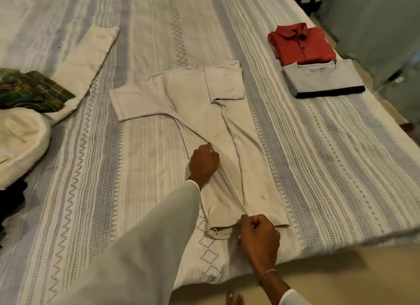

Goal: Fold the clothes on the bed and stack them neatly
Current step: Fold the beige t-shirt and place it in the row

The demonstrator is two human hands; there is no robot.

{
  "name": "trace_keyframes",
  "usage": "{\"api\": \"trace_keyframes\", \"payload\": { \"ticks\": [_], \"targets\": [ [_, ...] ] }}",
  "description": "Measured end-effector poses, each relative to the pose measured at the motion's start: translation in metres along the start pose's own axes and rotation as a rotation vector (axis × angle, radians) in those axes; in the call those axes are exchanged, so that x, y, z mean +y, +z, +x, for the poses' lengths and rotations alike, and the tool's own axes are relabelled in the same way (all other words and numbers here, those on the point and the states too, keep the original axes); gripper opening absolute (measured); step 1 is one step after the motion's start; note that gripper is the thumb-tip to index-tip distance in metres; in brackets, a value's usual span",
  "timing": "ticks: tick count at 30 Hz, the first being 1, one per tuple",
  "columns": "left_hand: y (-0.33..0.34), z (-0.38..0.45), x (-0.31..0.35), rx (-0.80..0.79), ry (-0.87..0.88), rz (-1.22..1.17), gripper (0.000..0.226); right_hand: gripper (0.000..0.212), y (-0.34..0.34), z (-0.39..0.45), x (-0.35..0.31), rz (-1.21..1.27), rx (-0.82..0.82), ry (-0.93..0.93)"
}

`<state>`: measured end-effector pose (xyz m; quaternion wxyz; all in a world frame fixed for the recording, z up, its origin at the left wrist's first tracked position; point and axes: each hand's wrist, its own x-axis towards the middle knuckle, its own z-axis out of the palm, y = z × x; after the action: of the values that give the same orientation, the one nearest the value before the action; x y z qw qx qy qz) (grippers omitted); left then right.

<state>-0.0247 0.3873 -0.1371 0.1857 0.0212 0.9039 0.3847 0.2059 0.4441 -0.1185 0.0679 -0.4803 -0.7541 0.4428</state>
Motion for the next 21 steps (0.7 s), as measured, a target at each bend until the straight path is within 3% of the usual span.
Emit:
{"api": "trace_keyframes", "payload": {
  "ticks": [4, 7, 10, 16, 18, 21],
  "targets": [
    [-0.008, 0.001, -0.002, -0.063, 0.067, 0.132, 0.05, 0.025, -0.008, 0.009, 0.001, -0.127, 0.055, 0.04],
    [-0.015, 0.001, -0.005, -0.125, 0.101, 0.265, 0.071, 0.024, -0.011, 0.008, -0.007, -0.19, 0.093, 0.036],
    [-0.015, -0.003, -0.01, -0.136, 0.117, 0.263, 0.08, 0.034, -0.012, -0.005, -0.019, -0.267, 0.048, -0.19],
    [-0.015, -0.022, -0.022, -0.085, 0.198, 0.232, 0.07, 0.037, 0.007, -0.031, -0.008, -0.53, -0.156, -0.667],
    [-0.014, -0.028, -0.024, -0.111, 0.223, 0.245, 0.069, 0.032, 0.014, -0.034, 0.002, -0.57, -0.201, -0.692],
    [-0.017, -0.032, -0.027, -0.13, 0.242, 0.251, 0.065, 0.042, 0.015, -0.033, 0.004, -0.536, -0.169, -0.666]
  ]
}}
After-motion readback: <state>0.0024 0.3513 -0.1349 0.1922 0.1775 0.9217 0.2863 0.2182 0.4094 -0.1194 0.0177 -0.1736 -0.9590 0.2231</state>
